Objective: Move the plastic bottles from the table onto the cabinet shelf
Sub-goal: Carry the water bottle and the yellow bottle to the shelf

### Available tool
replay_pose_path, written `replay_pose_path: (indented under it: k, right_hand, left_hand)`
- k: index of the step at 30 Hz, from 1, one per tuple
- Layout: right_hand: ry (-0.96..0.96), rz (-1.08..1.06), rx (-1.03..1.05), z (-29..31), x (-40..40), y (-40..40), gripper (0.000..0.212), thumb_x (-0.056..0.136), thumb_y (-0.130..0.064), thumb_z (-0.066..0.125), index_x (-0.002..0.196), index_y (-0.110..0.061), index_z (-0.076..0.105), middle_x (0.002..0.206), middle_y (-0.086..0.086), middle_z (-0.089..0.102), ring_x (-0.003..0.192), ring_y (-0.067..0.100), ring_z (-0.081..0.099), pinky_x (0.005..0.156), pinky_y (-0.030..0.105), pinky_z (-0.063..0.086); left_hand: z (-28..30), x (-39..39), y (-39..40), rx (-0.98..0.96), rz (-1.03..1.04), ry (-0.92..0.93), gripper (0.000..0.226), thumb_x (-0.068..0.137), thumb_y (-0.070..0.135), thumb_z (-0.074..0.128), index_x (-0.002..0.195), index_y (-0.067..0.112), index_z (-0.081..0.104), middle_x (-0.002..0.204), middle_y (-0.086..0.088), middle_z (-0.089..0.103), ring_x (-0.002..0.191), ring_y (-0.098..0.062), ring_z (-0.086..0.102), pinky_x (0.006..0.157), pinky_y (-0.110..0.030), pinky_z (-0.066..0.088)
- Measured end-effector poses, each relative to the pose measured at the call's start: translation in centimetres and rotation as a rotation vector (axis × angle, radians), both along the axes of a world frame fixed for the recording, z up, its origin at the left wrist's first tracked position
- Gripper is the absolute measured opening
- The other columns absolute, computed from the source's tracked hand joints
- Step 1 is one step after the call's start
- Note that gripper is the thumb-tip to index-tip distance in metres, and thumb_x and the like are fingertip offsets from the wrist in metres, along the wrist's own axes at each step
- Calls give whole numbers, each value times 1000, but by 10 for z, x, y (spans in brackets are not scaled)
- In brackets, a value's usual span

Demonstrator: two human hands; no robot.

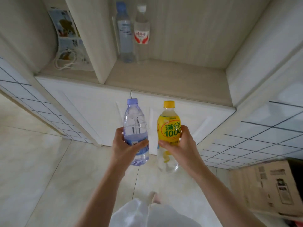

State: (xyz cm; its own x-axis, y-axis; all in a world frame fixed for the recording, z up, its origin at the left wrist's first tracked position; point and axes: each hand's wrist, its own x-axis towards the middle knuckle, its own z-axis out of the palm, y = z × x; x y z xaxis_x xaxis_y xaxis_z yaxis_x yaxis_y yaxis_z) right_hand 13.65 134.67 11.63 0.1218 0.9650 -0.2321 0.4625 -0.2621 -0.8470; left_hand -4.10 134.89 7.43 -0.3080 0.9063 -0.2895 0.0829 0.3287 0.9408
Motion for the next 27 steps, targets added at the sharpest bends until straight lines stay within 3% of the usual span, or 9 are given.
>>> replay_pose_path:
  k: [7,12,16,20,24,27]
  right_hand:
    - [32,-41,100,34,-1,80,52,70,-31,82,110,-20,51,96,-10,65,97,17,63,85,39,54]
    - [77,-132,211,50,-7,136,58,58,-39,80,104,-22,49,93,-7,67,92,20,67,78,50,57]
    - [67,-194,292,60,-9,175,63,51,-44,78,102,-24,47,94,-5,67,92,22,67,77,52,57]
    - [5,-212,366,65,-7,203,60,63,-20,85,108,-19,46,91,-8,62,89,17,64,81,44,55]
    - [-15,-198,380,58,-6,218,68,62,-19,86,116,-17,44,97,-7,61,89,17,62,77,35,52]
    - [14,-190,379,48,-2,224,71,63,-19,86,119,-17,43,99,-7,61,91,15,61,71,25,48]
  left_hand:
    - [39,-1,81,121,-69,3,65,57,7,90,112,16,55,102,-2,69,90,-13,68,75,-31,58]
    - [62,-7,141,217,-167,57,74,44,26,88,109,19,54,98,2,70,88,-14,70,75,-34,58]
    - [69,-7,186,309,-214,96,69,52,14,92,109,19,53,98,4,68,88,-12,68,77,-32,56]
    - [71,3,221,379,-219,109,72,50,13,92,108,23,51,98,8,65,91,-12,66,81,-34,56]
    - [69,12,240,369,-248,93,77,54,10,92,113,22,45,102,12,60,97,-9,62,83,-30,53]
    - [62,15,249,346,-252,112,79,52,17,92,114,21,44,103,10,59,99,-15,62,86,-37,54]
